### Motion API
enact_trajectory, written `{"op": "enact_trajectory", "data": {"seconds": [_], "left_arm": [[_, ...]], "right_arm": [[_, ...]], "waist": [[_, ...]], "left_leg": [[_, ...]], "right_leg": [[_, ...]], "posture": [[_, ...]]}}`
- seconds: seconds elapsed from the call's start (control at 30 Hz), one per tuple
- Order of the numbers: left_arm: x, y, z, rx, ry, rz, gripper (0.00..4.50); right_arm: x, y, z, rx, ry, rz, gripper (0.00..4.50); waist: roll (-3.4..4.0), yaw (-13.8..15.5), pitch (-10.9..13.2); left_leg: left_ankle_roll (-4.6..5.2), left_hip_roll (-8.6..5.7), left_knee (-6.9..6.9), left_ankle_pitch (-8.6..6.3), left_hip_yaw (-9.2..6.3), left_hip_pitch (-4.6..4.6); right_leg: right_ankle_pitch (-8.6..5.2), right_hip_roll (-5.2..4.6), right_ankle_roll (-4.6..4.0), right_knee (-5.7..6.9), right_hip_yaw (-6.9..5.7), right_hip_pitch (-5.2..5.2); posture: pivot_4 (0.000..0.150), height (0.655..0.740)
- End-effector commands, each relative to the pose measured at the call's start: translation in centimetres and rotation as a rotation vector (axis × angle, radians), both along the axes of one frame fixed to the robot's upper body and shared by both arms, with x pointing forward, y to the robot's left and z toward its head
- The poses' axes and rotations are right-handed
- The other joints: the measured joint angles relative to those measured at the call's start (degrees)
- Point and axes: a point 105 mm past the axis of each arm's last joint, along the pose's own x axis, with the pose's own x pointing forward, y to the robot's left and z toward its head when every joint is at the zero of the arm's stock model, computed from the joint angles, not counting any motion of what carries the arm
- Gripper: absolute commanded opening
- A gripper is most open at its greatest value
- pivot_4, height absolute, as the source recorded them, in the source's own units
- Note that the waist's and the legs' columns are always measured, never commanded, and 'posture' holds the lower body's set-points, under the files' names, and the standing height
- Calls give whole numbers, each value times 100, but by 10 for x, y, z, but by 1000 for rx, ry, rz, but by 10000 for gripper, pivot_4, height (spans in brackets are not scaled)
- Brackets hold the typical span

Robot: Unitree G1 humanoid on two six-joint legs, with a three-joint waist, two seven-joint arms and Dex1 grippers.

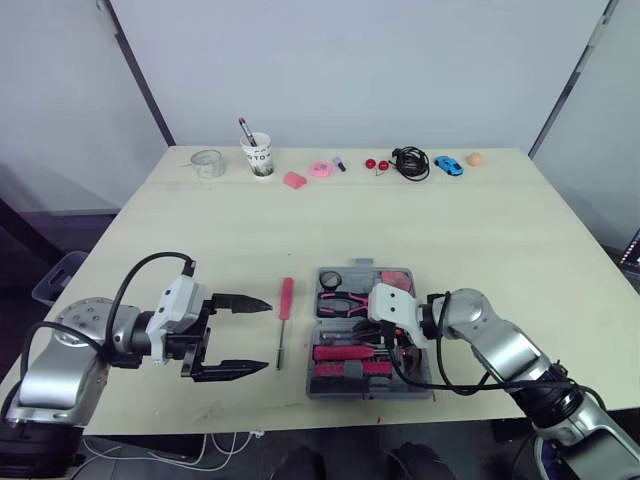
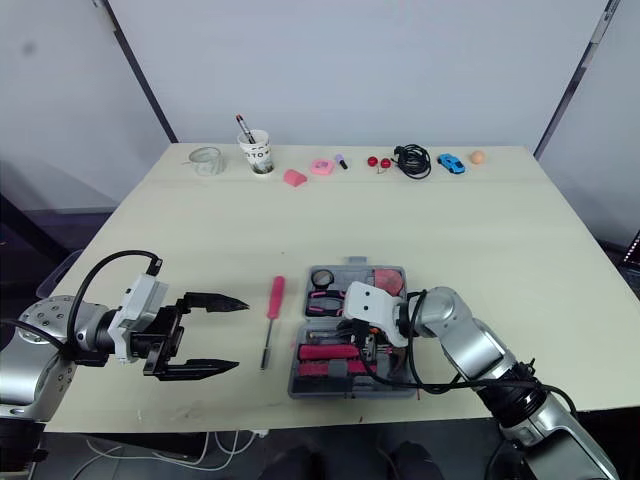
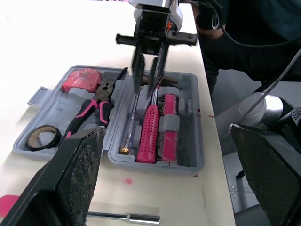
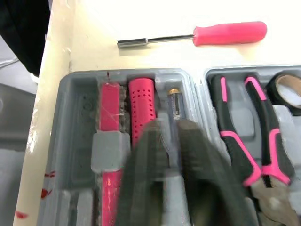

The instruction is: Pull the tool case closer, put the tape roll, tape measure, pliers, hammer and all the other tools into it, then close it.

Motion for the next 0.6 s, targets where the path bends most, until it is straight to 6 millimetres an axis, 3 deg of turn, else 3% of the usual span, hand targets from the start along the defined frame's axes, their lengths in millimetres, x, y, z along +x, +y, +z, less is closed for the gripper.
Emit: {"op": "enact_trajectory", "data": {"seconds": [0.03,0.23,0.4,0.47,0.6], "left_arm": [[-2,-3,7,-11,-29,-16,45000],[-3,-4,6,-16,-27,-10,45000],[-5,-3,5,-20,-24,-6,45000],[-6,-3,4,-23,-21,-2,45000],[-4,-3,2,-51,-15,34,45000]], "right_arm": [[0,2,4,38,-8,9,1405],[1,-9,-40,-74,39,-30,1405],[-2,-19,-57,-138,72,-47,1405],[-1,-18,-54,-115,64,-56,1405],[8,-10,-20,67,5,-93,1405]], "waist": [[0,-2,0],[-3,-5,-2],[-4,-16,-5],[-5,-14,-6],[-7,2,-7]], "left_leg": [[0,0,0,0,0,0],[0,0,0,0,0,0],[0,0,0,0,2,4],[0,0,1,0,1,7],[0,0,2,0,1,7]], "right_leg": [[0,0,0,0,0,0],[0,0,0,0,0,0],[0,0,0,3,2,1],[0,1,-1,6,2,2],[0,0,-1,5,2,3]], "posture": [[1500,7400],[1500,7400],[1500,7400],[1500,7400],[1500,7400]]}}
